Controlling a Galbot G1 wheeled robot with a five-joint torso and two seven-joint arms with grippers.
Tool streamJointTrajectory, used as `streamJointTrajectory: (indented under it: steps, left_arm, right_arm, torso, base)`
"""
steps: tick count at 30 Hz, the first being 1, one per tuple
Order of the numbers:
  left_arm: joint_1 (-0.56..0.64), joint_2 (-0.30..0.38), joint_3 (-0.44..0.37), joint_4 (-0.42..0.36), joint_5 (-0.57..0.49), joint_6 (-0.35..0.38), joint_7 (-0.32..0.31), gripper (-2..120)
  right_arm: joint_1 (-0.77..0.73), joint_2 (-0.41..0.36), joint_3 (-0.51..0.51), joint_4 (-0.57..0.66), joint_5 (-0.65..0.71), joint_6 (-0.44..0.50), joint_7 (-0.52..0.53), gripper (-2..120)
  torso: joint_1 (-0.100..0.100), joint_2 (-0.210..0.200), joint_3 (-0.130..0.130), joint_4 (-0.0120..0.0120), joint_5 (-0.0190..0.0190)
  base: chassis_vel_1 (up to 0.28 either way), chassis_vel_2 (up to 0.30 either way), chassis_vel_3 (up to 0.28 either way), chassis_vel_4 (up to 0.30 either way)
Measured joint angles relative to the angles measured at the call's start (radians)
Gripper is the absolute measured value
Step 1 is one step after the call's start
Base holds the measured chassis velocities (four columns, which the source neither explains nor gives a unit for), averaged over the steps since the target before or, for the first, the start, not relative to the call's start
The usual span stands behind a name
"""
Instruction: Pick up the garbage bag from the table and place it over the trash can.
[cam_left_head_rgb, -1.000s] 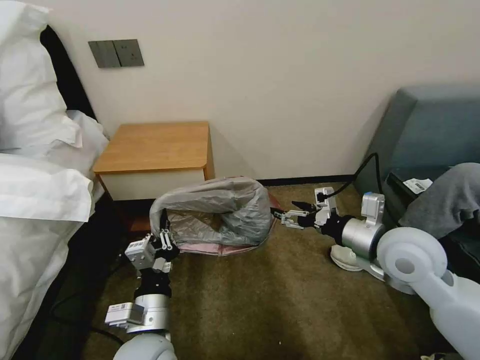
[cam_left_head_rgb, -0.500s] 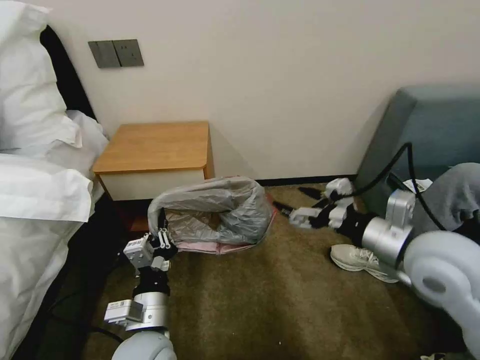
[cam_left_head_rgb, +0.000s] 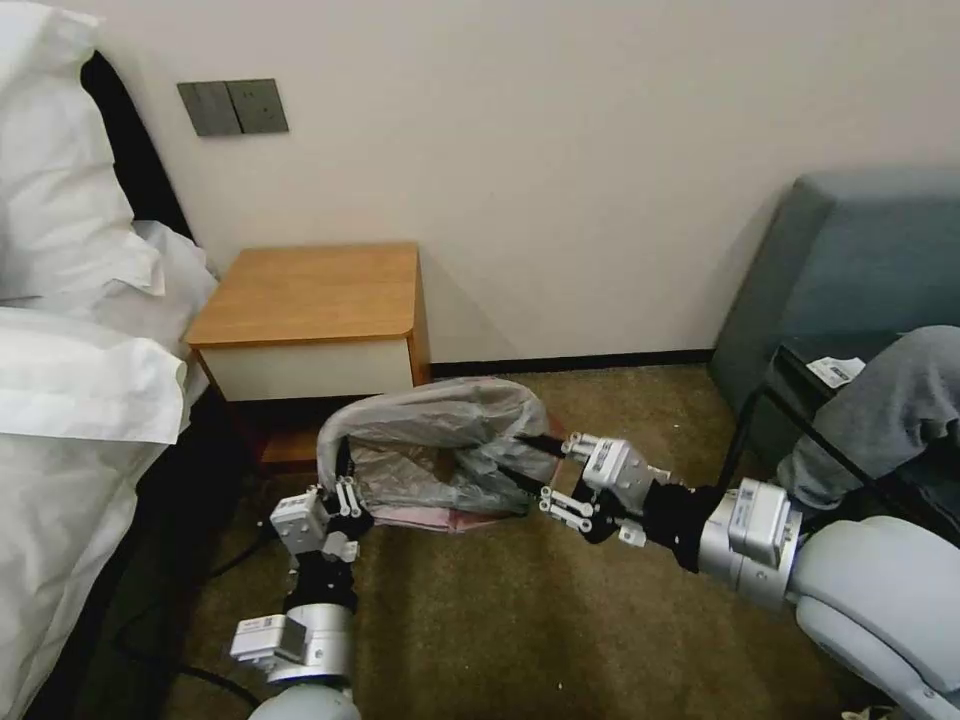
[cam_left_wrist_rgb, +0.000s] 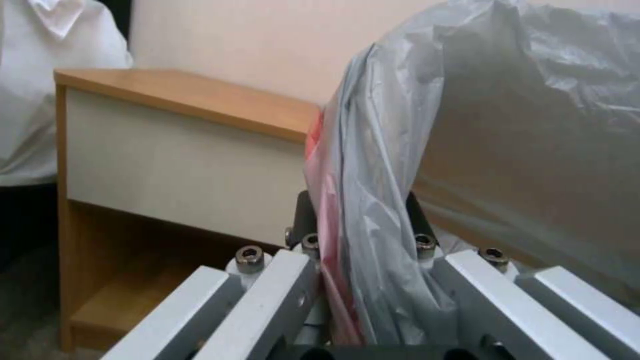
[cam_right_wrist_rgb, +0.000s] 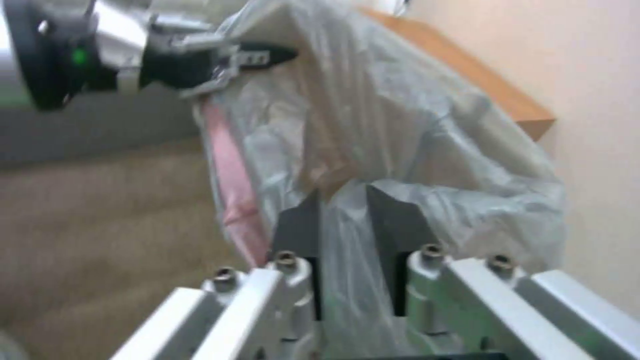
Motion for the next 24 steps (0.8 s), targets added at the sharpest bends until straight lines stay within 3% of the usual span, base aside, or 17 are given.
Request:
streamJointTrajectory:
  steps: [4, 12, 17, 21, 24]
  left_arm:
    - [-0.005, -0.003, 0.012, 0.006, 0.009, 0.003, -0.002, 5]
    - [-0.01, -0.011, 0.039, 0.032, 0.053, 0.003, -0.002, 5]
    - [-0.022, -0.017, 0.045, 0.049, 0.063, 0.002, -0.001, 5]
    - [-0.053, -0.022, 0.042, 0.082, 0.066, 0.0, 0.0, 5]
    - [-0.062, -0.022, 0.04, 0.089, 0.065, 0.0, -0.001, 5]
  right_arm:
    - [0.035, -0.053, -0.038, 0.0, 0.013, 0.004, 0.007, 0]
    - [0.179, -0.095, -0.17, -0.03, 0.003, 0.007, 0.022, 0]
    - [0.292, -0.089, -0.27, -0.06, -0.024, 0.014, 0.024, 0]
    - [0.402, -0.035, -0.381, -0.129, -0.055, 0.027, 0.023, 0]
    - [0.427, -0.017, -0.409, -0.147, -0.063, 0.026, 0.023, 0]
  torso:
    - [0.0, 0.0, 0.0, 0.0, 0.0001]
    - [0.0, 0.0, 0.0, 0.0, 0.0]
    - [0.0, 0.0, 0.0, 0.0, 0.0]
    - [0.0, 0.0, 0.0, 0.0, 0.0001]
    - [0.0, 0.0, 0.0, 0.0, 0.0]
  base:
    - [0.0, 0.0, 0.0, 0.0]
    - [0.0, 0.0, 0.0, 0.0]
    - [0.0, 0.0, 0.0, 0.0]
    - [0.0, 0.0, 0.0, 0.0]
    - [0.0, 0.0, 0.0, 0.0]
